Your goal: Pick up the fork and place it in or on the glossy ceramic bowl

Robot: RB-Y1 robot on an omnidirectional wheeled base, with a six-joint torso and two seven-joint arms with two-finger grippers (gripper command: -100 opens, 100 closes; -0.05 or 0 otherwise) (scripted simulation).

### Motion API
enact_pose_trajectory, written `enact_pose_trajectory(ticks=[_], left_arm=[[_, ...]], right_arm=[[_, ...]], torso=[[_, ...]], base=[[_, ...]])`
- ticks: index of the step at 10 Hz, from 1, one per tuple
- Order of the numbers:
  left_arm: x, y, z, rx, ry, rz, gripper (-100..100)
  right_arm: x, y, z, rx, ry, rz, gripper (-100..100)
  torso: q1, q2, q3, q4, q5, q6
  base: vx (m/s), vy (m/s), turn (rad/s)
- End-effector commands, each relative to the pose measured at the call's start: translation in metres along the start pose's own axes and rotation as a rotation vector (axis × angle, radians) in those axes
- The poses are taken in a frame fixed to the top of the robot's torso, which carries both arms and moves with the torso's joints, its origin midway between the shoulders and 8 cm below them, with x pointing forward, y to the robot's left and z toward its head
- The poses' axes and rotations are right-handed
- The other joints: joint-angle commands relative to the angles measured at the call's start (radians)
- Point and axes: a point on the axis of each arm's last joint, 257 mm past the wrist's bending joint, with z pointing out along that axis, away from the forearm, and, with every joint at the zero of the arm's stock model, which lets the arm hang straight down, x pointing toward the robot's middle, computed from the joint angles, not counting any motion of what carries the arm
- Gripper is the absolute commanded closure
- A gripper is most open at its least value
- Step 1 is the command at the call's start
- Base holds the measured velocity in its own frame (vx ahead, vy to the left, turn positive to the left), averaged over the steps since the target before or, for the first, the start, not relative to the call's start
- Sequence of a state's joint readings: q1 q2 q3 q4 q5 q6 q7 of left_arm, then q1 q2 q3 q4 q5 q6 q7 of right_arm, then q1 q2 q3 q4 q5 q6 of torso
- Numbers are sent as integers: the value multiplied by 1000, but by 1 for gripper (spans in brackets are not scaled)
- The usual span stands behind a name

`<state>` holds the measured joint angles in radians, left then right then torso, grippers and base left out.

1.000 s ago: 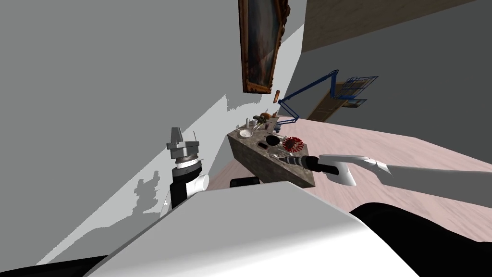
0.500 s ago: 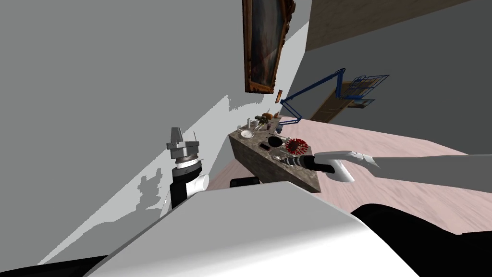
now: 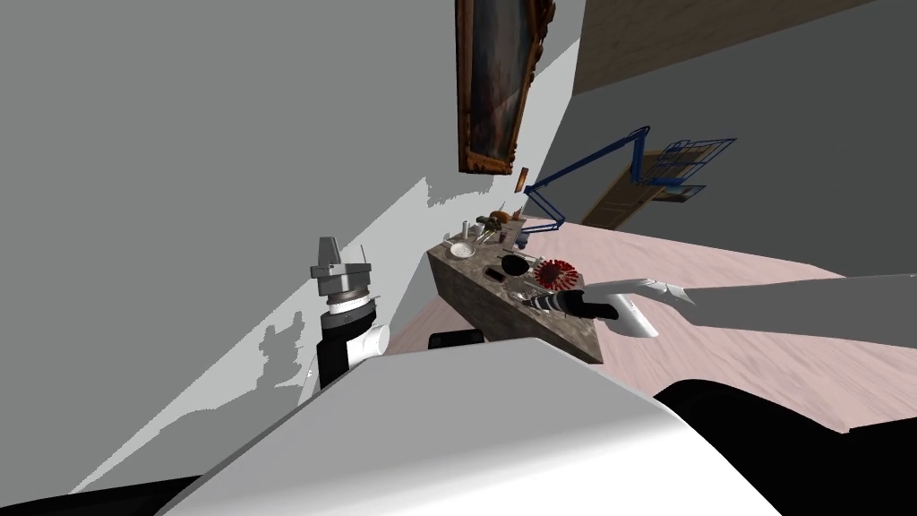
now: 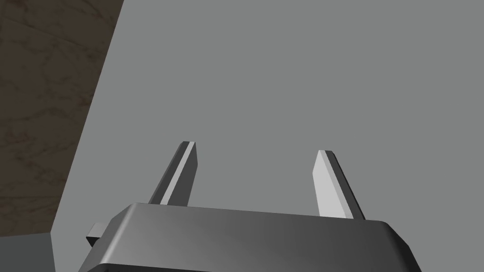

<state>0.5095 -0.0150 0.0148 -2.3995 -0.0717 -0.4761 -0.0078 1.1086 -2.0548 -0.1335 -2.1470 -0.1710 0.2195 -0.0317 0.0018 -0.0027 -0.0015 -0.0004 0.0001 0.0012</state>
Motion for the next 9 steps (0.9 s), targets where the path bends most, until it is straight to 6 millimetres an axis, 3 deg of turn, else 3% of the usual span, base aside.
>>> enact_pose_trajectory(ticks=[1,9], left_arm=[[0,0,0,0,0,0,0],[0,0,0,0,0,0,0]], right_arm=[[3,-2,1,14,27,-32,-100],[38,-12,4,102,206,-188,-100]], torso=[[0,0,0,0,0,0],[0,2,1,0,0,0]], base=[[54,13,22],[33,11,31]])
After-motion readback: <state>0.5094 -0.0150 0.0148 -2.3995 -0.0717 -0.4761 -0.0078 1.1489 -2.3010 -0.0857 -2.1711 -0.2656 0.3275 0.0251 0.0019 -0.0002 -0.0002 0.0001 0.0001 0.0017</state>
